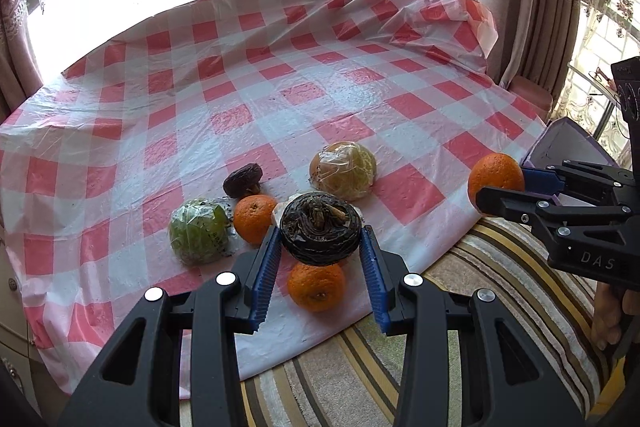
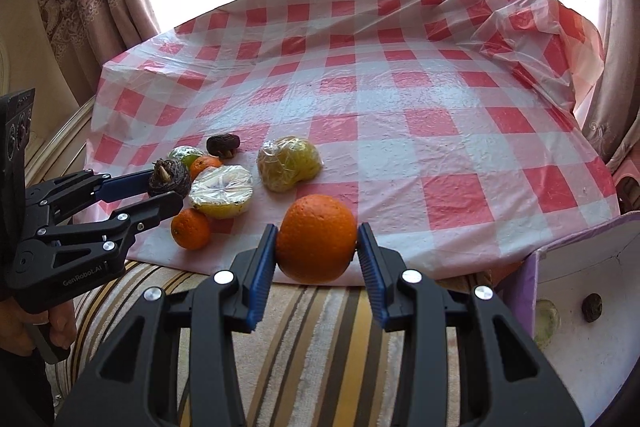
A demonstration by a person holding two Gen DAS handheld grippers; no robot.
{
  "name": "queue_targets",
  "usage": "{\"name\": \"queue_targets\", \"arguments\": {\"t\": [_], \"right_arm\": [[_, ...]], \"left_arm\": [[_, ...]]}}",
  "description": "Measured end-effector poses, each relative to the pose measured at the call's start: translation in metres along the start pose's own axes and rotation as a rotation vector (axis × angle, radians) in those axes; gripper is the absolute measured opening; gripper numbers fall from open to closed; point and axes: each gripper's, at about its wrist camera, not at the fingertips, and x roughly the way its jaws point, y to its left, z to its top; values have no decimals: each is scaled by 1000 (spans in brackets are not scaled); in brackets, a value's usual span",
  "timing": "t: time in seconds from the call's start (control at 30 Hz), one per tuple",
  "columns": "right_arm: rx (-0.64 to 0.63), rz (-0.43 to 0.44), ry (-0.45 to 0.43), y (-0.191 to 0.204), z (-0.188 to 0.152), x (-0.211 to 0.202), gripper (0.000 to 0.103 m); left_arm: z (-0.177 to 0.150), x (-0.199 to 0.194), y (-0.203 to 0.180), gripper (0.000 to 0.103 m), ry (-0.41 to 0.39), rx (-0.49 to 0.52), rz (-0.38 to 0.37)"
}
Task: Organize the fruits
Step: 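Carry the orange and dark fruit in both grippers over the white box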
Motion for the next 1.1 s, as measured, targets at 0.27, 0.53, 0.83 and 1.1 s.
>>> {"name": "queue_targets", "arguments": {"t": [0.27,0.53,0.83,1.1], "right_arm": [[55,-74,-27,-44,0,-22,41],[136,-174,-53,-100,-6,-48,41],[205,-286,-52,-154,-14,-67,41],[266,-378,-16,-198,-29,-67,41]], "left_arm": [[15,2,-28,38,-13,62,-33],[30,7,-66,38,-23,140,-80],[45,20,-132,38,-18,254,-169],[51,32,-195,38,-10,350,-255]]}}
